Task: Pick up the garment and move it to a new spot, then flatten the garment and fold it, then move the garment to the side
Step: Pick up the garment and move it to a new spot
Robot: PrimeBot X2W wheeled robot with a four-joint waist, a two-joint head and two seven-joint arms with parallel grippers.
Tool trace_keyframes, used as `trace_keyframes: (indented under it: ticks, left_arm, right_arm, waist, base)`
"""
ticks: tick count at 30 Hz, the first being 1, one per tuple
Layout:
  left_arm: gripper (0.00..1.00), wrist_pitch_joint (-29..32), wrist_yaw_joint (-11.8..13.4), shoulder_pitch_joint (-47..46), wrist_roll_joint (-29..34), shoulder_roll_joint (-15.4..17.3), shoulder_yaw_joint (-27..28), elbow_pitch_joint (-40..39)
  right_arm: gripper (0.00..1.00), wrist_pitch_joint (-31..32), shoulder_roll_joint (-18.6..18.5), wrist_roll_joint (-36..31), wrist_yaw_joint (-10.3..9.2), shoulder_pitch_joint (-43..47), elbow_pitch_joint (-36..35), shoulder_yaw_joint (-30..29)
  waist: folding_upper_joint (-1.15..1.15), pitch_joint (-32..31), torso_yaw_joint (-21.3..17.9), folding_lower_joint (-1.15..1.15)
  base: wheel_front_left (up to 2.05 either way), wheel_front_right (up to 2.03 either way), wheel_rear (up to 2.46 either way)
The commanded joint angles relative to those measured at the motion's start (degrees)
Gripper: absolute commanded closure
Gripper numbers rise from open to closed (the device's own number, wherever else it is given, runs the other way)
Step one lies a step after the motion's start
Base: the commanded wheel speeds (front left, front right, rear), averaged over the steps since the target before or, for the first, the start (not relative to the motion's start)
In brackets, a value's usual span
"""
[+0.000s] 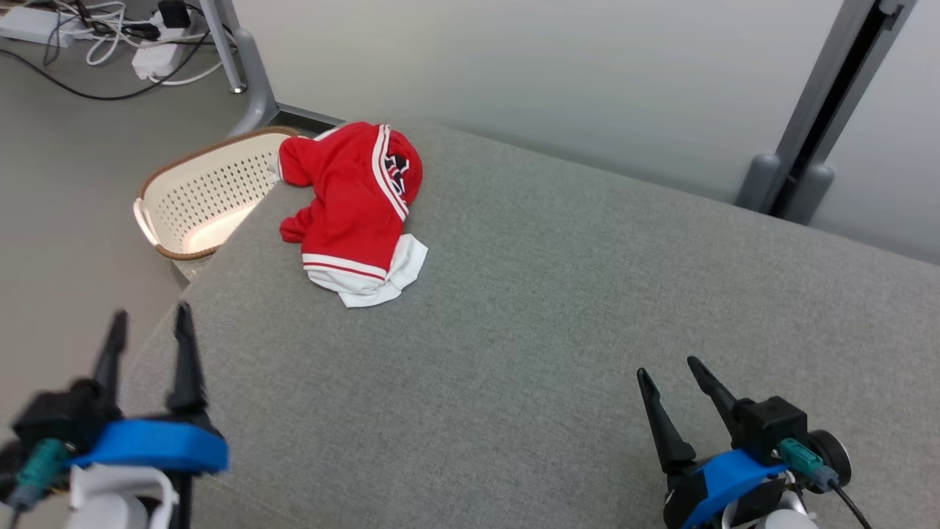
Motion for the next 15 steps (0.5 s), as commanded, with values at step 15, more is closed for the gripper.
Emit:
trace_keyframes:
  ticks: [15]
  left_arm:
    - [0.00,16.70,-4.68,-34.46,-5.96,8.99,1.89,10.75]
  right_arm:
    - [0.00,8.20,-0.13,-9.86,0.01,-5.51,-13.82,-5.07]
  waist:
    - [0.00,13.44,-7.81,0.00]
  base:
    - [0.00,0.00,0.00]
